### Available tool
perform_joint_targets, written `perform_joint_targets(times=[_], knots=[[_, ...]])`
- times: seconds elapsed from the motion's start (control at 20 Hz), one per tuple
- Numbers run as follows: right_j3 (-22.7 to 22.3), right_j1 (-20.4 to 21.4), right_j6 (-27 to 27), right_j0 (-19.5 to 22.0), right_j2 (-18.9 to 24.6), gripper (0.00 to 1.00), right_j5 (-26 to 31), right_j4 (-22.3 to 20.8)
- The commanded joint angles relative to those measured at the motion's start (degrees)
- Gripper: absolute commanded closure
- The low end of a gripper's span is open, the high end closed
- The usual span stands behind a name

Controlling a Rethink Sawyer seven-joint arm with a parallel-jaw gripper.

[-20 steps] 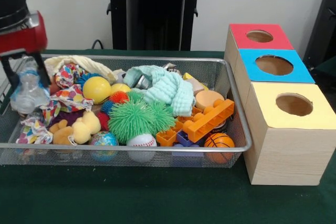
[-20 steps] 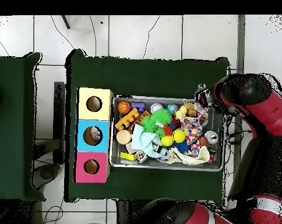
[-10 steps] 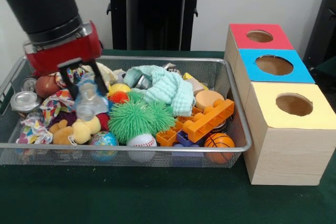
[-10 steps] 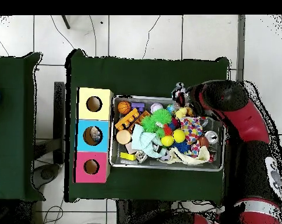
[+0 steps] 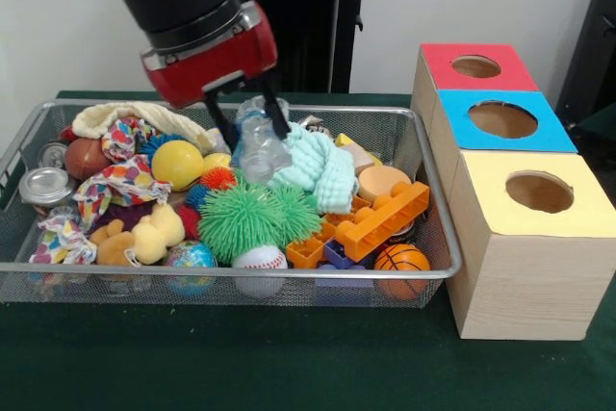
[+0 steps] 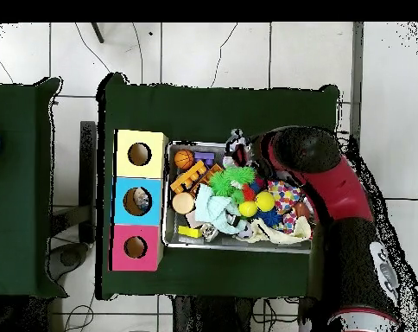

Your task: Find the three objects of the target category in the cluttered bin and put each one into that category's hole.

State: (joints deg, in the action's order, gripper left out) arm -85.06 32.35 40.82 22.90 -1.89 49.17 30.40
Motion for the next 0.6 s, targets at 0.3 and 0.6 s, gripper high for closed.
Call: perform_joint_targets(times=[0.3,0.6], knots=[[-9.05,3.57,23.21,-2.99,5.37,1.00,3.75,8.75],[-9.80,3.42,29.14,-5.03,7.04,1.00,3.97,16.19]])
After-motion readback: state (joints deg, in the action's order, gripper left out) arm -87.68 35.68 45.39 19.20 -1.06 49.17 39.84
